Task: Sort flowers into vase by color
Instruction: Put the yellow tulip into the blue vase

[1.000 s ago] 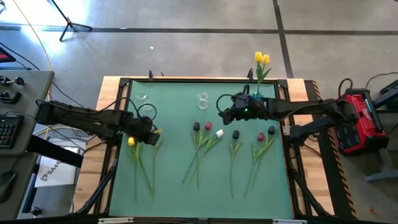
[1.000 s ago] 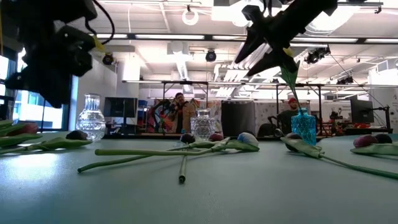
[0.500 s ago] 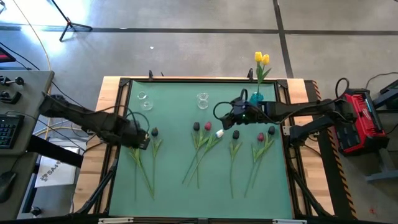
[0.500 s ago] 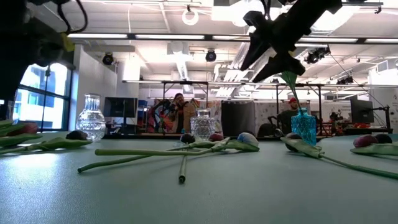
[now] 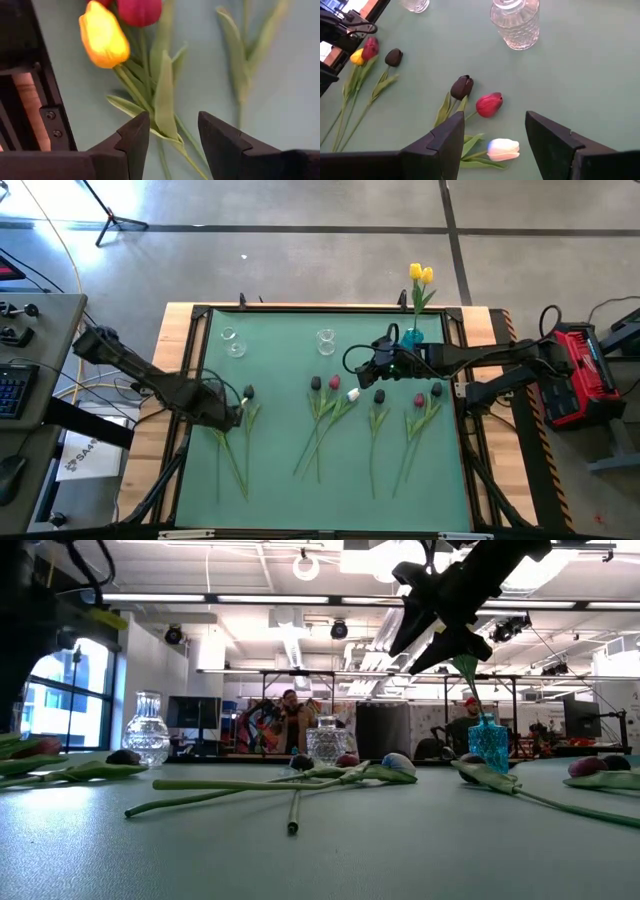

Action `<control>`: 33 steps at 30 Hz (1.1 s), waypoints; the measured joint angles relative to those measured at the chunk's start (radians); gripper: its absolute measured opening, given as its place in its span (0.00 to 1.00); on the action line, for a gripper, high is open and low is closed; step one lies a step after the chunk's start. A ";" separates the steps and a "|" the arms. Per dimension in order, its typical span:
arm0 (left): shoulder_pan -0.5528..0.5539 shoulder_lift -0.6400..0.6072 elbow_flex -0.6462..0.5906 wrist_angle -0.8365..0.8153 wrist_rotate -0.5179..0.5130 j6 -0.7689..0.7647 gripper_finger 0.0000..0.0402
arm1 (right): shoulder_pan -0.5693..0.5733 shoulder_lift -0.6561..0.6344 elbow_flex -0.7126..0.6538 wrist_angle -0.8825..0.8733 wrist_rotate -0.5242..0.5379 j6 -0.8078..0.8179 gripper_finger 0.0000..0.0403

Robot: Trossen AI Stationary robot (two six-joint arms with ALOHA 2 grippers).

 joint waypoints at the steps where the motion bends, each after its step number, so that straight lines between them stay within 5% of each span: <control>1: -0.018 0.022 0.000 0.000 -0.017 -0.039 0.39 | 0.000 0.000 0.000 0.000 -0.001 0.000 0.49; 5: -0.066 0.092 0.000 -0.001 -0.047 -0.175 0.39 | 0.000 0.000 0.000 -0.002 -0.003 -0.004 0.49; 25: -0.074 0.317 0.000 0.009 -0.005 -0.197 0.39 | -0.003 0.000 0.000 -0.037 -0.019 -0.079 0.49; 33: -0.073 0.343 -0.001 0.069 -0.020 -0.181 0.26 | -0.018 -0.001 0.000 -0.036 -0.021 -0.087 0.49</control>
